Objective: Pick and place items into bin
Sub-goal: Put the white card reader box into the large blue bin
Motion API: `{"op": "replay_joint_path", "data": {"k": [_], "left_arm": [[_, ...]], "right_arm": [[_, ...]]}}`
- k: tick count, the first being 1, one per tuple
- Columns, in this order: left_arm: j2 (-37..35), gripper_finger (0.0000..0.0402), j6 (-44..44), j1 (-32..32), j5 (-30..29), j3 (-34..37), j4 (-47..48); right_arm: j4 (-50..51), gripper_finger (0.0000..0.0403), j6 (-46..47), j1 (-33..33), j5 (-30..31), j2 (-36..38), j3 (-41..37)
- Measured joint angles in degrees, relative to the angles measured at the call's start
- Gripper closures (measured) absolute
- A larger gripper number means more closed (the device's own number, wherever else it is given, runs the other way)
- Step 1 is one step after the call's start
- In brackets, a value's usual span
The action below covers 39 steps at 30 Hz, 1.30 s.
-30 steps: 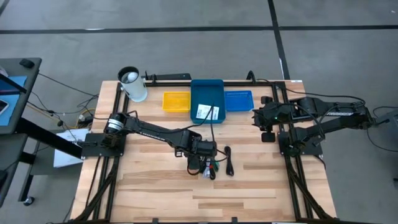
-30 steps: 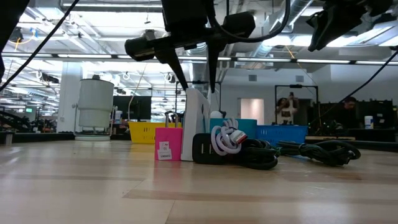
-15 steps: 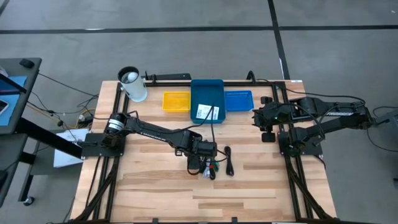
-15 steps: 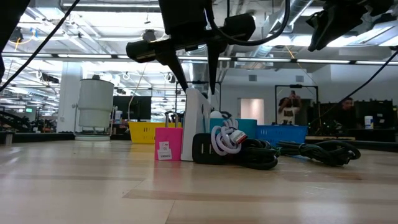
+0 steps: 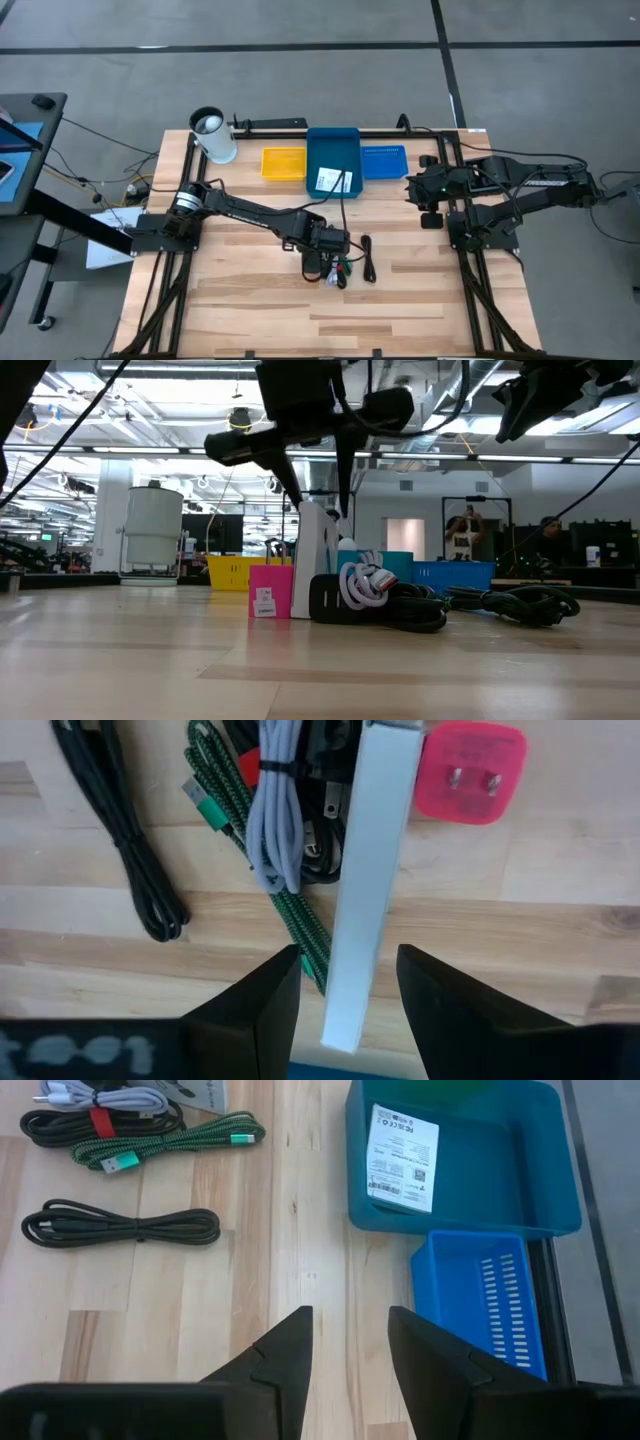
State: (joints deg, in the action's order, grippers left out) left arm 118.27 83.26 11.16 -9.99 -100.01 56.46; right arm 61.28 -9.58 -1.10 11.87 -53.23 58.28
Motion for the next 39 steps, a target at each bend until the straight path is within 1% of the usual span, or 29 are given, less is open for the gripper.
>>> {"op": "replay_joint_path", "data": {"k": [16, 34, 39], "left_arm": [[0.0, 0.0242, 0.2, -0.3, 1.8, 0.0, -0.6], [0.0, 0.0242, 0.2, -0.3, 2.0, 0.1, -0.6], [-0.1, 0.0242, 0.2, -0.3, 2.0, 2.3, -1.7]], "right_arm": [[0.0, 0.0274, 0.0, 0.0, 0.0, 0.0, 0.0], [0.0, 0.0274, 0.1, 0.0, 0.0, 0.0, 0.0], [0.0, 0.0274, 0.1, 0.0, 0.0, 0.0, 0.0]]}}
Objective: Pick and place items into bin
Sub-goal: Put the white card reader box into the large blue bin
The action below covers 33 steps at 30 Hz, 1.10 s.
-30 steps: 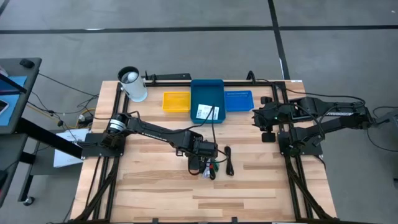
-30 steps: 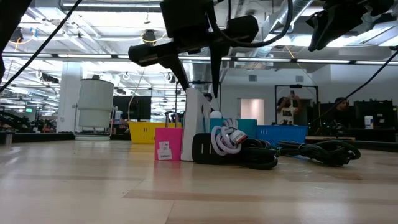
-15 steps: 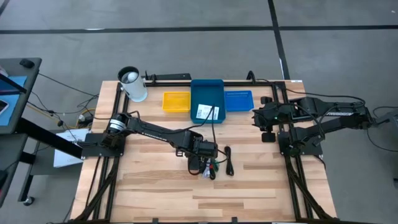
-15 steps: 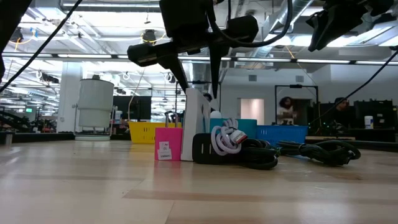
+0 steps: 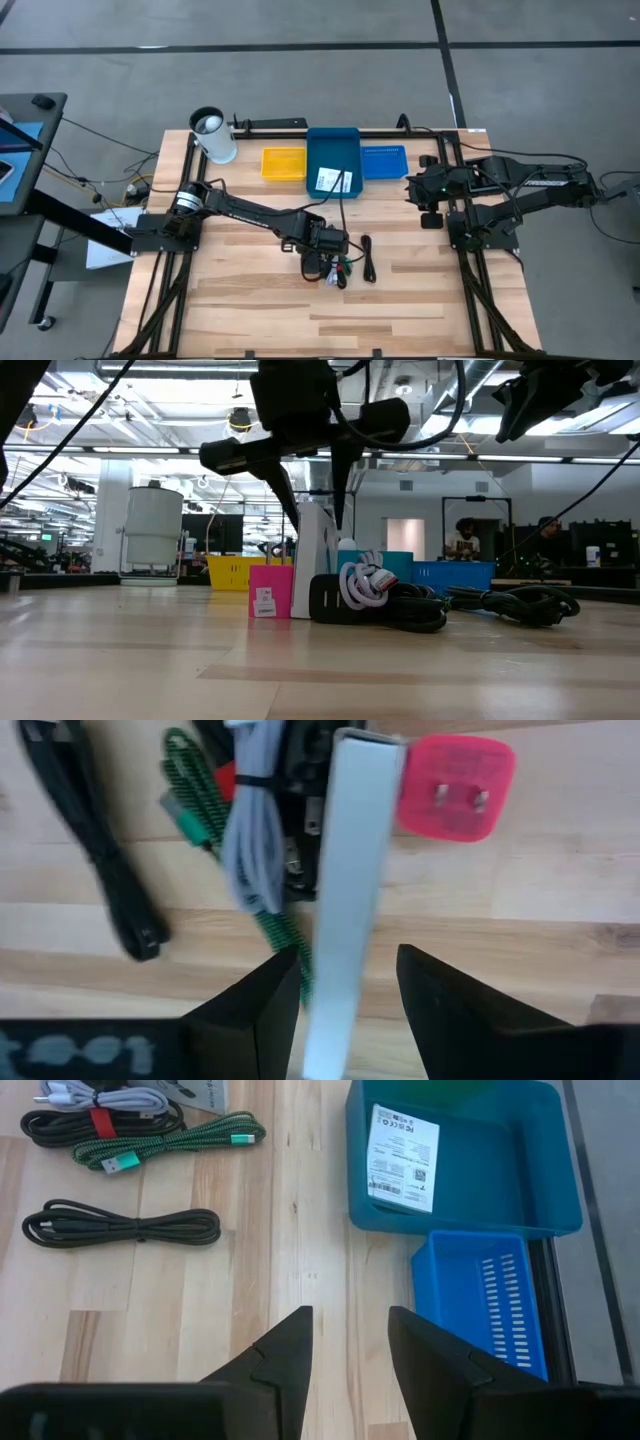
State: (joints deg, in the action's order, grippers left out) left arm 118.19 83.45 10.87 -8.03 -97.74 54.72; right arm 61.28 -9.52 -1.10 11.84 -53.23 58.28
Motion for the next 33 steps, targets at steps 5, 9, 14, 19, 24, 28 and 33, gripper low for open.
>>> {"op": "replay_joint_path", "data": {"k": [5, 9, 14, 19, 24, 28, 33], "left_arm": [[0.0, 0.0242, 0.0, 0.0, -0.2, 0.4, -1.2], [0.0, 0.0242, 0.0, 0.0, -0.8, 0.4, -1.5], [0.0, 0.0249, 0.0, 0.0, -1.0, 0.4, -1.5], [0.0, 0.0279, 0.0, 0.0, -1.4, 0.4, -1.5], [0.0, 0.0315, 0.1, 0.0, -1.7, 0.4, -1.5], [0.0, 0.0340, 0.2, 0.0, -2.4, 0.4, -1.4], [0.0, 0.0358, 1.2, 0.0, -3.8, 0.4, -1.4]], "right_arm": [[0.0, 0.0274, 0.0, 0.0, 0.0, 0.0, 0.0], [0.0, 0.0274, 0.0, 0.0, 0.0, 0.0, 0.0], [0.0, 0.0274, 0.0, 0.0, 0.0, 0.0, 0.0], [0.0, 0.0274, 0.0, 0.0, 0.0, 0.0, 0.0], [0.0, 0.0274, 0.0, 0.0, 0.0, 0.0, 0.0], [0.0, 0.0274, 0.0, 0.0, 0.0, 0.0, 0.0], [0.0, 0.0274, 0.0, 0.0, 0.0, 0.0, 0.0]]}}
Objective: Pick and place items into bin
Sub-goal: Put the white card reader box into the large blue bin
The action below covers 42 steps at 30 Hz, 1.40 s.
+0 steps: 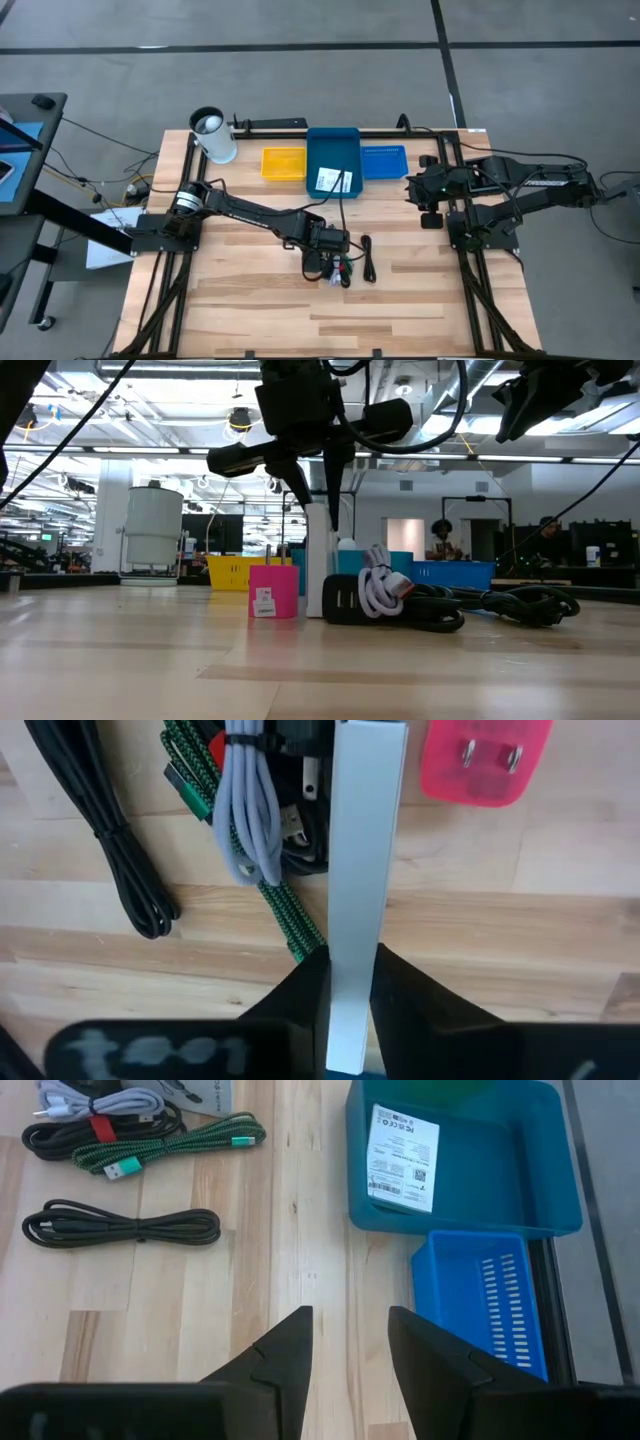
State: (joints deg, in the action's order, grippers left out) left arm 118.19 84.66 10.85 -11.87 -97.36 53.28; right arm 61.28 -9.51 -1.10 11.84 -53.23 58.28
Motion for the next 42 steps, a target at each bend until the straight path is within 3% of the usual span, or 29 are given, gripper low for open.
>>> {"op": "replay_joint_path", "data": {"k": [10, 17, 28, 42], "left_arm": [[0.0, 0.0359, 1.4, 0.8, -7.4, -0.2, 0.1], [0.0, 0.0359, 0.0, 0.8, -12.2, -4.4, 1.6], [0.0, 0.0359, -8.7, -3.6, -12.0, -18.8, 4.3], [0.0, 0.0359, -20.0, -18.0, -11.9, -37.3, 8.0]], "right_arm": [[0.0, 0.0274, 0.0, 0.0, 0.0, 0.0, 0.0], [0.0, 0.0274, 0.0, 0.0, 0.0, 0.0, 0.0], [0.0, 0.0274, 0.0, 0.0, 0.2, 0.0, 0.0], [4.2, 0.0274, 5.3, 0.0, 5.1, 0.0, 0.0]]}}
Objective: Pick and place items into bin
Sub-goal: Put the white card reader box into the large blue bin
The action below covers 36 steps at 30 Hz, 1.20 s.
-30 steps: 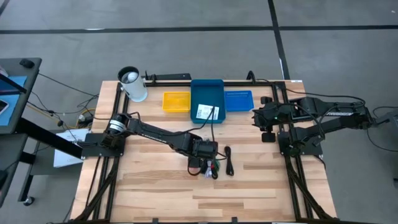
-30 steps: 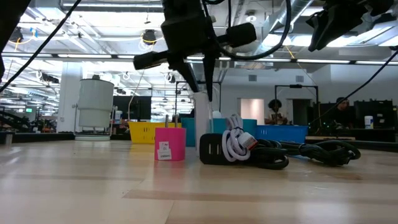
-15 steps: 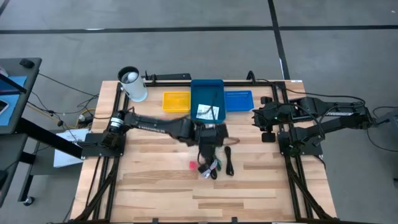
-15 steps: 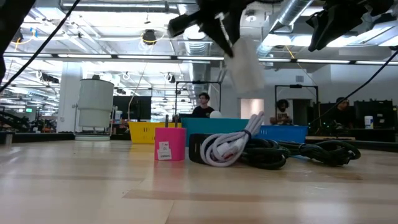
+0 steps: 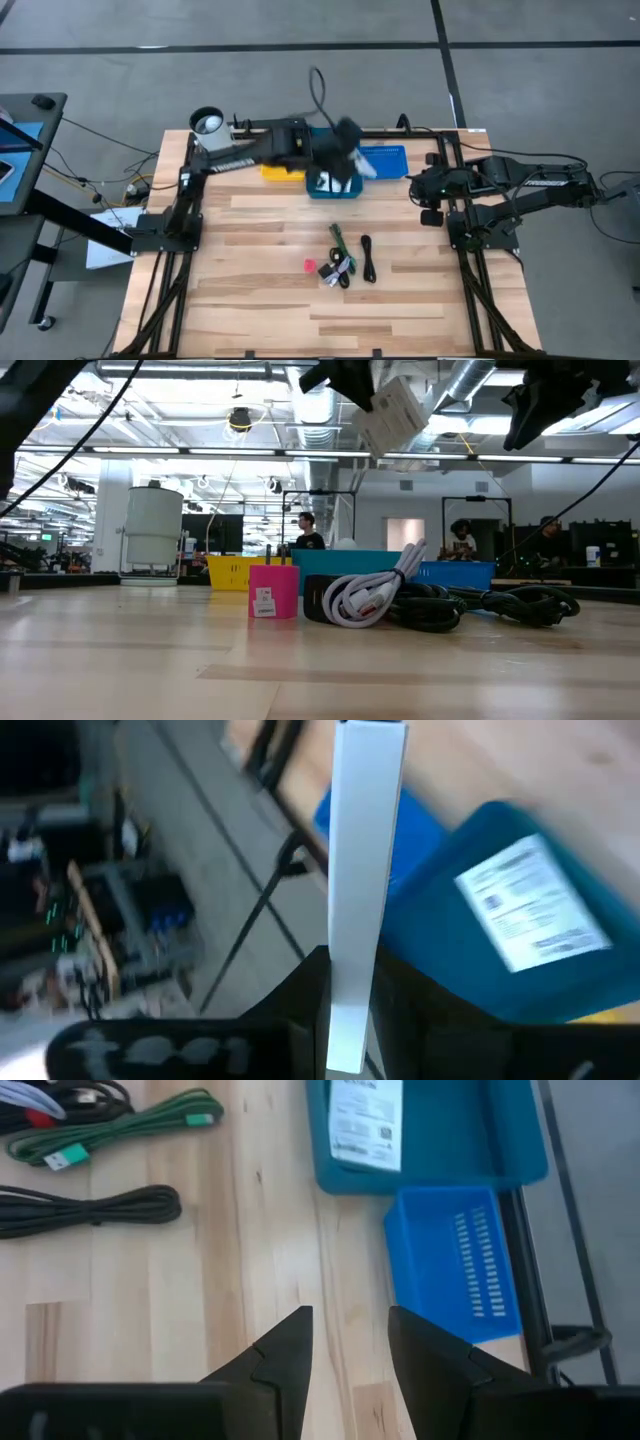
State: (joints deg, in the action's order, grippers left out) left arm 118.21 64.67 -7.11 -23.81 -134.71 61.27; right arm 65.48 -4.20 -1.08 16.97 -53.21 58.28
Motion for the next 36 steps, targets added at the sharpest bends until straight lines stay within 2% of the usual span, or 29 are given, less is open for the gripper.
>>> {"op": "replay_joint_path", "data": {"k": [9, 16, 19, 24, 36], "left_arm": [[-0.6, 0.0359, -14.3, -12.7, -1.9, -0.1, -4.0], [-0.4, 0.0361, -26.2, -19.1, -6.8, -0.1, -7.8], [0.0, 0.0370, -27.8, -20.2, -12.2, 0.3, -10.3], [0.2, 0.0370, -27.9, -19.6, -20.3, 5.5, -18.4], [0.1, 0.0369, -28.8, -16.5, -25.6, 22.2, -35.9]], "right_arm": [[0.5, 0.0274, 4.2, 0.1, 1.4, 0.0, 0.0], [0.0, 0.0274, 7.3, 0.1, 1.4, 0.0, 0.0], [-0.2, 0.0274, 9.1, 0.1, 1.3, 0.0, 0.0], [-0.2, 0.0274, 11.7, 0.1, 1.3, 0.0, 0.0], [-1.2, 0.0274, 12.9, 0.1, 1.1, 0.0, 0.0]]}}
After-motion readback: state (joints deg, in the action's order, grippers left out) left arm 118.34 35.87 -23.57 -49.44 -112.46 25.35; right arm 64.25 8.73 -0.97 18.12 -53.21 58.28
